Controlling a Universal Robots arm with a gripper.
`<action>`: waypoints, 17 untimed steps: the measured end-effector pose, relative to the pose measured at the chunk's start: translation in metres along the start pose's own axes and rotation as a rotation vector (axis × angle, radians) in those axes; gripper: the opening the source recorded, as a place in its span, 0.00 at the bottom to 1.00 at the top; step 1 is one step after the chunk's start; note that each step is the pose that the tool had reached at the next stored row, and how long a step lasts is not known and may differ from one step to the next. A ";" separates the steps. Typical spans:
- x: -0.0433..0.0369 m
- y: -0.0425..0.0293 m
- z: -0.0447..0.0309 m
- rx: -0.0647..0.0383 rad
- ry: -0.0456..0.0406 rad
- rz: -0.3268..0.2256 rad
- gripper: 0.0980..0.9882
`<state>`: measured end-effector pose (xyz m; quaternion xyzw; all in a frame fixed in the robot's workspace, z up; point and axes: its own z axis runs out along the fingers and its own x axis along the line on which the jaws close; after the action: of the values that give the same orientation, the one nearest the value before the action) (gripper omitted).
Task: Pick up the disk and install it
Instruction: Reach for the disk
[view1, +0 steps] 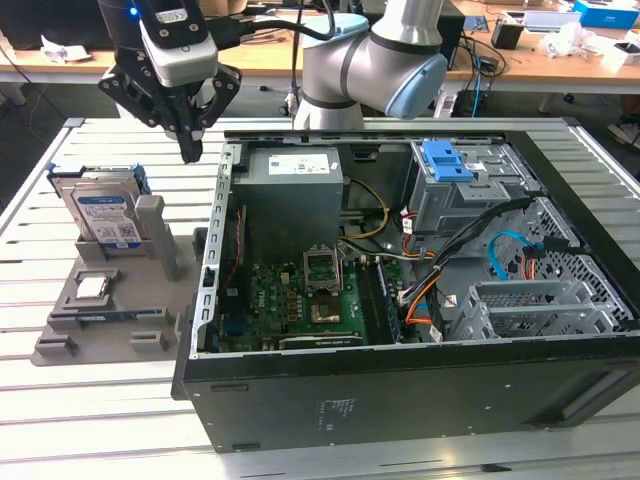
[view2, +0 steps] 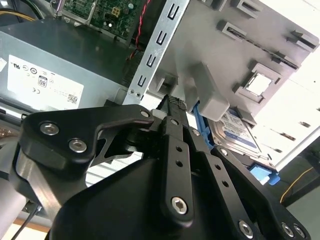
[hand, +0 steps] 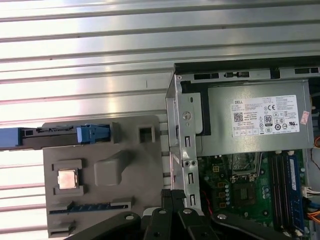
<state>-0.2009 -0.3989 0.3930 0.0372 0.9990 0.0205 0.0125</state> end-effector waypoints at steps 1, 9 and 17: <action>0.0014 -0.0001 0.0000 0.000 0.0000 0.000 0.01; 0.0090 -0.0006 -0.0002 0.000 -0.0001 0.000 0.01; 0.0144 -0.0011 -0.0003 0.000 -0.0001 0.000 0.01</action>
<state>-0.2153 -0.3989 0.3929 0.0373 0.9990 0.0203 0.0126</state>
